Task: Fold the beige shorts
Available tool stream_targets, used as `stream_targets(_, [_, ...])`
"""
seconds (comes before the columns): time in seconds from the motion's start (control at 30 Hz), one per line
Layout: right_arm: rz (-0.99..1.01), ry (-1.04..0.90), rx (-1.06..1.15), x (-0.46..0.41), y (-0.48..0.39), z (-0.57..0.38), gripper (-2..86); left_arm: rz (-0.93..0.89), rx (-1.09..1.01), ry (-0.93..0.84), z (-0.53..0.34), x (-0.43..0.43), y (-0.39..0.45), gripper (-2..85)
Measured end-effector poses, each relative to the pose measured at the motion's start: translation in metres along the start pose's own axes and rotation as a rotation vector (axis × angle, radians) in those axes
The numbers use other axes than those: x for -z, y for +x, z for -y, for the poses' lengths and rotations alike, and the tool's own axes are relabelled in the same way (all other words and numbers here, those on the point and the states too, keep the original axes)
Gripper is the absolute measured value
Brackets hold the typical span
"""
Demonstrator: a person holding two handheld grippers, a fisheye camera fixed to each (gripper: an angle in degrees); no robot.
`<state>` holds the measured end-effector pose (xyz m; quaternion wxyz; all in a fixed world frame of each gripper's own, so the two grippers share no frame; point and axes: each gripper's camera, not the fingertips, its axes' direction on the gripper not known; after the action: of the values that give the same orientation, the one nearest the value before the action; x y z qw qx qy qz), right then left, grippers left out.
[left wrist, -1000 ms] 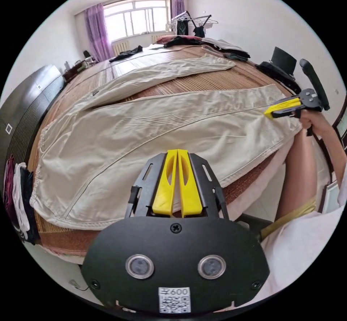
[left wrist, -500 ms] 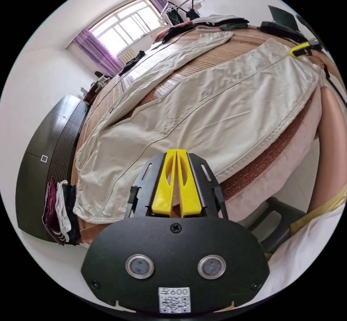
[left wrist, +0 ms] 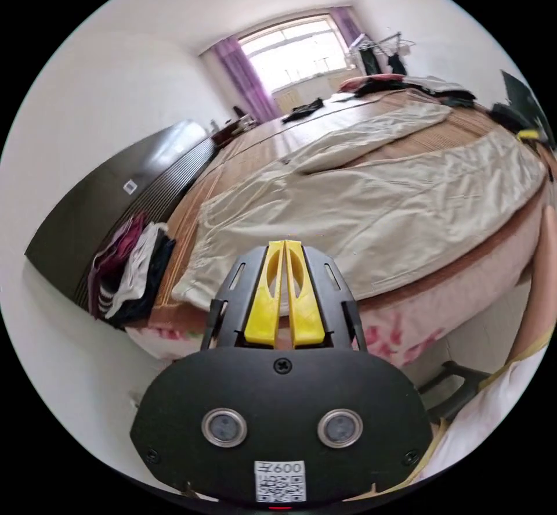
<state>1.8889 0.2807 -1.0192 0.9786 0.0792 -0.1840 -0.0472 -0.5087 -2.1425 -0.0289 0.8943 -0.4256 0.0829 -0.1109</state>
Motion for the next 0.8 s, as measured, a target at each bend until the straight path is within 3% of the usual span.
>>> stream_targets(0.1, [0.226, -0.028, 0.064, 0.024, -0.024, -0.003, -0.8, -0.057, 0.095, -0.098, -0.011, -0.033, -0.072, 0.6])
stream_targets(0.2, [0.192, -0.139, 0.096, 0.016, -0.044, -0.011, -0.8, -0.056, 0.086, -0.271, -0.026, -0.084, -0.109, 0.7])
stream_targets(0.23, [0.155, -0.194, 0.108, 0.006, -0.048, -0.018, -0.8, -0.018, 0.058, -0.402, -0.036, -0.11, -0.115, 0.8])
stream_targets(0.37, [0.201, -0.024, -0.029, 0.022, -0.039, -0.041, -0.8, 0.028, 0.102, -0.182, -0.075, -0.111, -0.128, 0.9])
stream_targets(0.5, [0.09, -0.001, 0.068, 0.03, -0.069, -0.046, -0.8, 0.121, 0.096, -0.198, -0.076, -0.112, -0.126, 0.9])
stream_targets(0.57, [0.02, 0.002, 0.133, 0.033, -0.088, -0.049, -0.8, 0.207, -0.009, -0.223, -0.071, -0.117, -0.113, 0.9])
stream_targets(0.8, [0.077, 0.028, 0.093, 0.034, -0.082, -0.063, -0.8, 0.363, -0.195, -0.253, -0.065, -0.127, -0.095, 0.9])
